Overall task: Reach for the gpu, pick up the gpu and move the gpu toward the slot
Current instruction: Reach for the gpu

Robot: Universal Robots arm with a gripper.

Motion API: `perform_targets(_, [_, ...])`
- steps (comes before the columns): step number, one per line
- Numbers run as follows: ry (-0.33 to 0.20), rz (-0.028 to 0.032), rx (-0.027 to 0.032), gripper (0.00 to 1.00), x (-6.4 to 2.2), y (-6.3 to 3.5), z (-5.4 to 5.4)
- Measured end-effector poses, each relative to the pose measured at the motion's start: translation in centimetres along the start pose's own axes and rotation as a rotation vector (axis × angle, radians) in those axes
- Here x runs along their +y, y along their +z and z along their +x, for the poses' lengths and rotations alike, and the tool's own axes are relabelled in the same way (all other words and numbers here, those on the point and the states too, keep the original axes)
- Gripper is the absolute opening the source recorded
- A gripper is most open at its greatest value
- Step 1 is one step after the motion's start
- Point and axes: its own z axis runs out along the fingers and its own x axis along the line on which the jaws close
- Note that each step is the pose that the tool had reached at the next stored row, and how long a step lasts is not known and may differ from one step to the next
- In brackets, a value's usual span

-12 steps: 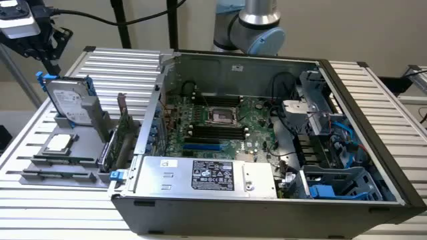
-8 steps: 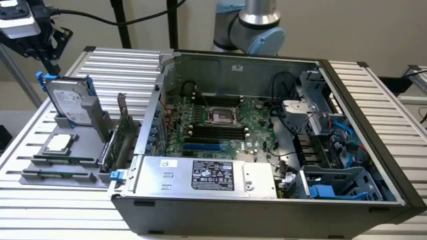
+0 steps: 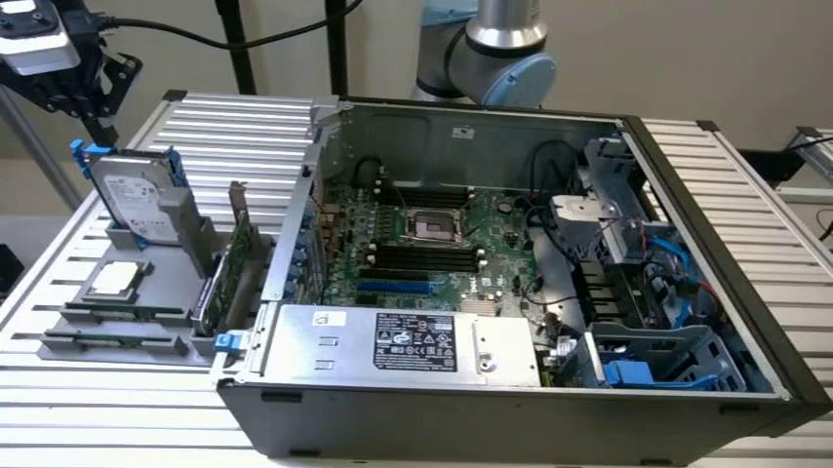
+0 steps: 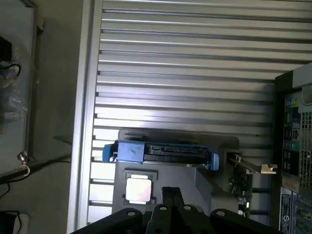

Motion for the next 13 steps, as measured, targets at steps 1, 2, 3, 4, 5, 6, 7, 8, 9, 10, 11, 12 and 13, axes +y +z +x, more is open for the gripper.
perform_targets(1, [-0.001, 0.0000, 0.0000, 0.11, 0.00, 0.00, 0.0])
perform_targets(2, [-0.002, 0.0000, 0.0000, 0.11, 0.00, 0.00, 0.0])
perform_targets(3, [-0.003, 0.0000, 0.0001, 0.11, 0.00, 0.00, 0.0])
perform_targets(4, [-0.003, 0.0000, 0.0000, 0.11, 0.00, 0.00, 0.0])
perform_targets(5, [-0.003, -0.0001, 0.0001, 0.11, -0.01, 0.00, 0.0])
perform_targets(6, [-0.003, 0.0000, 0.0002, 0.11, -0.07, -0.01, 0.0])
perform_targets(7, [-0.003, 0.0002, 0.0002, 0.11, -0.18, -0.01, -0.1])
perform_targets(8, [-0.003, 0.0005, 0.0002, 0.11, -0.37, -0.02, -0.2])
perform_targets(9, [-0.003, 0.0006, 0.0002, 0.11, -0.63, -0.02, -0.4])
perform_targets(10, [-0.003, 0.0006, 0.0002, 0.11, -0.92, -0.02, -0.6])
perform_targets(11, [-0.003, 0.0005, 0.0001, 0.11, -1.24, -0.02, -0.9])
perform_targets(12, [-0.003, 0.0005, 0.0000, 0.11, -1.55, -0.02, -1.1])
perform_targets(13, [-0.003, 0.0006, 0.0001, 0.11, -1.86, -0.02, -1.4])
